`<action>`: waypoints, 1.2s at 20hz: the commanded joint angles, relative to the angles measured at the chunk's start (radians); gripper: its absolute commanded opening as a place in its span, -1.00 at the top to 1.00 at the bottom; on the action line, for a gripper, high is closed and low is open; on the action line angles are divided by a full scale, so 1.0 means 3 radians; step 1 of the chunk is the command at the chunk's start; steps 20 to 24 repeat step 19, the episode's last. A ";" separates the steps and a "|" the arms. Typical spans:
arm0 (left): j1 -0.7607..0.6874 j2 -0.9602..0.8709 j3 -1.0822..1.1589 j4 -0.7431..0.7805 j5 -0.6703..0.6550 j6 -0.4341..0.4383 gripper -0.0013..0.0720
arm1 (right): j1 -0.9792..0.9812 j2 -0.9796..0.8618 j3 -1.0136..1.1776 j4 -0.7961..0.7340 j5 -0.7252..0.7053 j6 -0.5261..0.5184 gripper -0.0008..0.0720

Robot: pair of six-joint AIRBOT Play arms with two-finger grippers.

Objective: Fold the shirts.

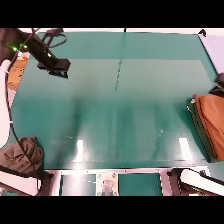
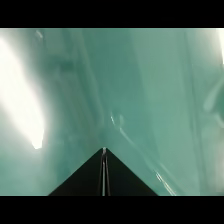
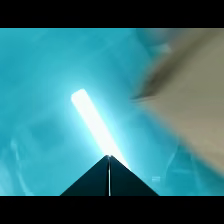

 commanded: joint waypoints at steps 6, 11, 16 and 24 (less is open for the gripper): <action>-0.0178 0.1710 -0.2388 0.0005 0.0473 -0.0375 0.90 | 0.1439 0.0918 -0.1746 0.0116 -0.0701 -0.0160 0.93; -0.0175 0.2419 -0.3360 0.0033 0.0710 -0.0409 0.90 | 0.1906 0.1020 -0.1960 0.0220 -0.0778 -0.0163 0.93; -0.0175 0.2426 -0.3374 0.0029 0.0875 -0.0409 0.90 | 0.1966 0.1020 -0.1960 0.0220 -0.0773 -0.0161 0.93; -0.0175 0.2426 -0.3374 0.0028 0.0970 -0.0409 0.90 | 0.1966 0.1020 -0.1960 0.0220 -0.0773 -0.0163 0.93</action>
